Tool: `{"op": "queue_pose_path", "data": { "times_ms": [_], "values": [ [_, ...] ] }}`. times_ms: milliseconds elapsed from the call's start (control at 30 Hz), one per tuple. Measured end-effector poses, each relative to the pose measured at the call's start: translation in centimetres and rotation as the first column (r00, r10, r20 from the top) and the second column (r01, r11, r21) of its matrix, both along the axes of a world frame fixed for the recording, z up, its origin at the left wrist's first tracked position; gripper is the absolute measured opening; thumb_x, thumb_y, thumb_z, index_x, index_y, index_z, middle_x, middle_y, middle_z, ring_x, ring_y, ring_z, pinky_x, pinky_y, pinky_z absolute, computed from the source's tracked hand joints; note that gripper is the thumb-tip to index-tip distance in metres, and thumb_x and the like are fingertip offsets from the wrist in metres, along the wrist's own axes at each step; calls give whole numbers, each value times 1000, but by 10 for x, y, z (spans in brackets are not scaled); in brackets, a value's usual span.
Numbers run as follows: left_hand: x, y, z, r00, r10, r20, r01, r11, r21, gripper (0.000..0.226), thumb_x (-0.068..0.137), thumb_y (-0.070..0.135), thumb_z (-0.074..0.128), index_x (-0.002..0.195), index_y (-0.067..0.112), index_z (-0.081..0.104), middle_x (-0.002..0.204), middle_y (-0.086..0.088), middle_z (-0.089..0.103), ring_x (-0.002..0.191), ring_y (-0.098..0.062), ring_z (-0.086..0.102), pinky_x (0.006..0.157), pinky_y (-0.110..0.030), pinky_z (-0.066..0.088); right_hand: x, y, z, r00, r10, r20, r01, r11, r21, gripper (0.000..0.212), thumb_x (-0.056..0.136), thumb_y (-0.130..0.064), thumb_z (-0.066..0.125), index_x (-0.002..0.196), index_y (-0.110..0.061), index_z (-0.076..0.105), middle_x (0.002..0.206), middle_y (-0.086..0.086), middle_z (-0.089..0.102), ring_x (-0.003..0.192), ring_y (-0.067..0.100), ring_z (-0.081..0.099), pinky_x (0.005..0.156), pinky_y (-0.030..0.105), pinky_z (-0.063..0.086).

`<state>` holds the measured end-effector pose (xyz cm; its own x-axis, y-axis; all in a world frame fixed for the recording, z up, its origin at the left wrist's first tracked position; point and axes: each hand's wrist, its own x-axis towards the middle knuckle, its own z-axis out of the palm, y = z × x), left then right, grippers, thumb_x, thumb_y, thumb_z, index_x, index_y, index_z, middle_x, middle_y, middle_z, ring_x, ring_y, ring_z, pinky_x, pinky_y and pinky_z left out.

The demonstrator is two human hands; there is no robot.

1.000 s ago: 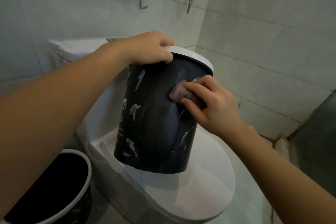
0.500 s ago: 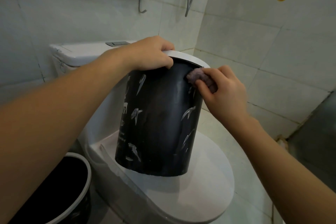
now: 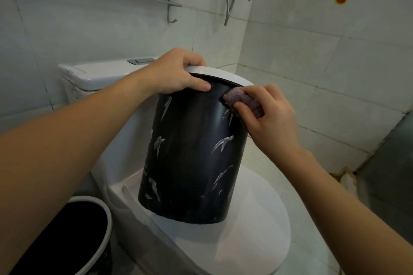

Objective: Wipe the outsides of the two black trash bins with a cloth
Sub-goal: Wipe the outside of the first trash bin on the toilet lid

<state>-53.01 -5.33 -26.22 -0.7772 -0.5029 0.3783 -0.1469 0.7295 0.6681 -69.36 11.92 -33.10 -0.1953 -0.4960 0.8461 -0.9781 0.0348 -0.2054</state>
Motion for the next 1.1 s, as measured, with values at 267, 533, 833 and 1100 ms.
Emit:
{"op": "queue_pose_path", "data": {
  "times_ms": [267, 533, 833, 1100],
  "values": [
    [3, -5, 2, 998, -47, 39, 46, 999, 23, 28, 57, 41, 84, 84, 38, 75, 96, 2, 74, 95, -22, 68, 97, -48, 50, -1, -3, 8, 998, 25, -66, -21, 998, 53, 28, 92, -38, 66, 114, -20, 68, 101, 0, 58, 79, 13, 50, 68, 26, 39],
    [-8, 7, 19, 983, -35, 181, 59, 989, -133, 55, 77, 1, 73, 109, 45, 63, 95, 6, 61, 91, -16, 60, 75, -26, 45, 2, -11, 6, 996, 39, -79, -33, 997, 73, 29, 90, -39, 65, 114, -21, 69, 101, 1, 58, 79, 20, 57, 65, 29, 44],
    [-7, 4, 13, 985, -49, 165, 63, 995, -79, 50, 81, 10, 79, 109, 47, 63, 98, 10, 67, 95, -16, 64, 88, -31, 49, -1, -14, 12, 999, 27, -21, -27, 999, 28, 29, 90, -38, 68, 114, -22, 70, 100, 0, 58, 80, 16, 55, 68, 28, 40],
    [-3, 8, 12, 988, -71, 137, 78, 996, -45, 62, 81, 7, 77, 99, 63, 60, 120, 14, 65, 113, -14, 59, 106, -38, 46, 4, 2, -13, 948, 201, -246, -168, 974, 151, 36, 93, -41, 61, 117, -17, 71, 104, 5, 60, 77, 24, 62, 59, 39, 54]
  ]
}}
